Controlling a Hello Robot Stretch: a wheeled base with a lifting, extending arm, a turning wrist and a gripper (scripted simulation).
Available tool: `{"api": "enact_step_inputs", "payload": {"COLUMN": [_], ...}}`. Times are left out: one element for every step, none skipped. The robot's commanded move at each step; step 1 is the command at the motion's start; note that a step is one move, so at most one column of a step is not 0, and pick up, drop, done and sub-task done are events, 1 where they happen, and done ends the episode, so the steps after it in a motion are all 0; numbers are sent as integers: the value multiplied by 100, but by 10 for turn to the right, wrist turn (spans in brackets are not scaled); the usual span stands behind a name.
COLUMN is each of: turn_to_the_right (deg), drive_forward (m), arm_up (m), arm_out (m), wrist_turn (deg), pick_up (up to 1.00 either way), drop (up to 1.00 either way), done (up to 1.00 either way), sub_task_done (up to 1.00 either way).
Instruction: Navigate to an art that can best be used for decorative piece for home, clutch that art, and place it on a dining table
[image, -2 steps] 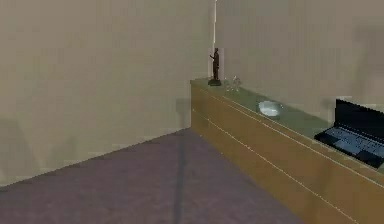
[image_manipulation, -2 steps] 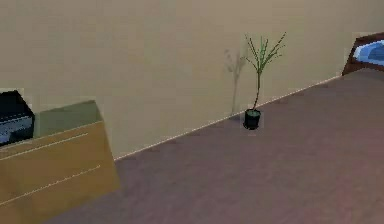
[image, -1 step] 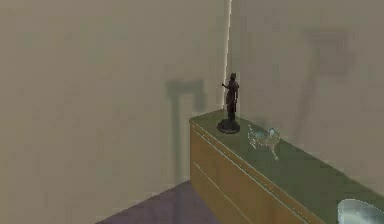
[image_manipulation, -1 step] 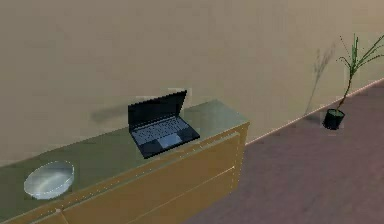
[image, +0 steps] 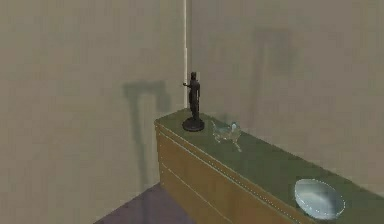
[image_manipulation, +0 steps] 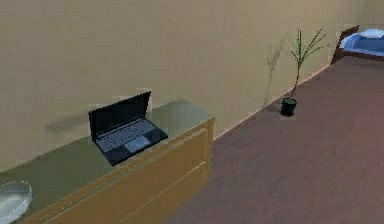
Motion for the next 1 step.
{"api": "enact_step_inputs", "payload": {"turn_to_the_right": [30], "drive_forward": [0], "arm_up": [0], "arm_out": [0], "wrist_turn": [0], "pick_up": [0], "drop": [0], "done": [0], "sub_task_done": [0]}}
